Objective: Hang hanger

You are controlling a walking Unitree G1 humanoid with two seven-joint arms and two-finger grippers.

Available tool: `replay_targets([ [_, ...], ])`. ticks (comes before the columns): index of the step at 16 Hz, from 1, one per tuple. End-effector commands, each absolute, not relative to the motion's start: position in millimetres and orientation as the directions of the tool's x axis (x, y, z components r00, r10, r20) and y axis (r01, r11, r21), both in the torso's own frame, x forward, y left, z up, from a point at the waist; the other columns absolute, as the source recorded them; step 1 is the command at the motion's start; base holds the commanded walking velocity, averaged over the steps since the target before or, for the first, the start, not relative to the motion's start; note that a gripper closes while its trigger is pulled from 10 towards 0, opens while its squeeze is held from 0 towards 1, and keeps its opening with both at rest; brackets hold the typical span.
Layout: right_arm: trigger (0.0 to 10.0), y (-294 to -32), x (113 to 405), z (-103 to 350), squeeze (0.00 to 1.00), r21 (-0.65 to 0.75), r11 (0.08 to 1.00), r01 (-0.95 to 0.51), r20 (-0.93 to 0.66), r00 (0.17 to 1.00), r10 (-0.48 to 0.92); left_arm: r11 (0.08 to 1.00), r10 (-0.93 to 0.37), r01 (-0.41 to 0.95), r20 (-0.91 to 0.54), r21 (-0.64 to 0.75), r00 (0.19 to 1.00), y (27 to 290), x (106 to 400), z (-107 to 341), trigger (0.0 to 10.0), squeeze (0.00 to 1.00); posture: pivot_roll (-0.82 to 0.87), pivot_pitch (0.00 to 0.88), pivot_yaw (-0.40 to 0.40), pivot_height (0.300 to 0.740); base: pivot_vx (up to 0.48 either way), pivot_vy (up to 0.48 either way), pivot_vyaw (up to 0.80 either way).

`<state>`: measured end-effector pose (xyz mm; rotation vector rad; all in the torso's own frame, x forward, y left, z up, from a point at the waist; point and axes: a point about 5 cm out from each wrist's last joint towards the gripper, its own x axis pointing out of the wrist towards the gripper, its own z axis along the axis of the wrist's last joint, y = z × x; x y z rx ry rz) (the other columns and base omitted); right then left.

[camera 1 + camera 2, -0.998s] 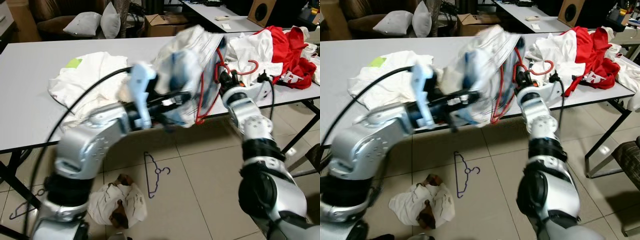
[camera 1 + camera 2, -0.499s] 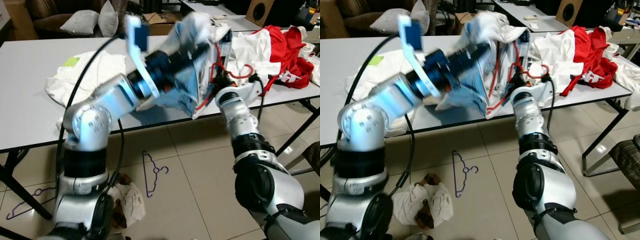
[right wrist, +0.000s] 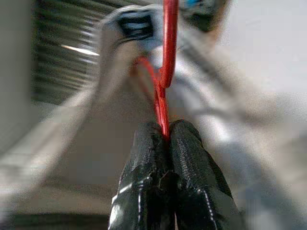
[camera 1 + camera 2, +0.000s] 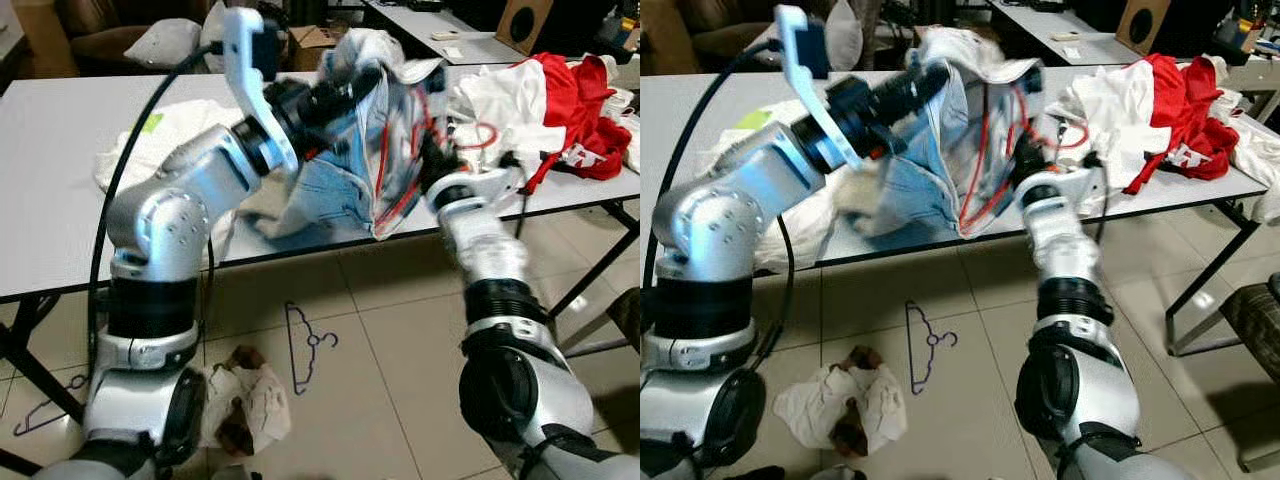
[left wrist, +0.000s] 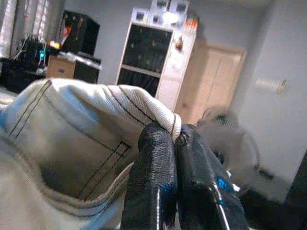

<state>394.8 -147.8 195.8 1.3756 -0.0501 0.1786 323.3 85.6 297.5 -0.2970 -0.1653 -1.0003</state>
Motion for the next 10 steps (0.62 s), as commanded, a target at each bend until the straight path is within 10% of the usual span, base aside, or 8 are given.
replay_targets([
  [1, 10.0, -164, 392, 213, 0.00, 0.963, 0.105, -0.248, 0.244, 0.968, 0.056, 0.490, -0.822, 0.862, 0.261, -0.128, 0.506, 83, 320, 295, 0.0, 0.00, -0.04, 0.000, -0.060, 0.740, 0.000, 0.000, 0.00],
  [10, 10.0, -171, 395, 224, 0.00, 0.935, -0.070, -0.348, 0.350, 0.937, 0.014, 0.328, -0.890, 0.934, 0.287, -0.139, 0.355, 73, 293, 290, 0.0, 0.00, -0.03, 0.000, -0.072, 0.740, 0.000, 0.000, 0.00],
])
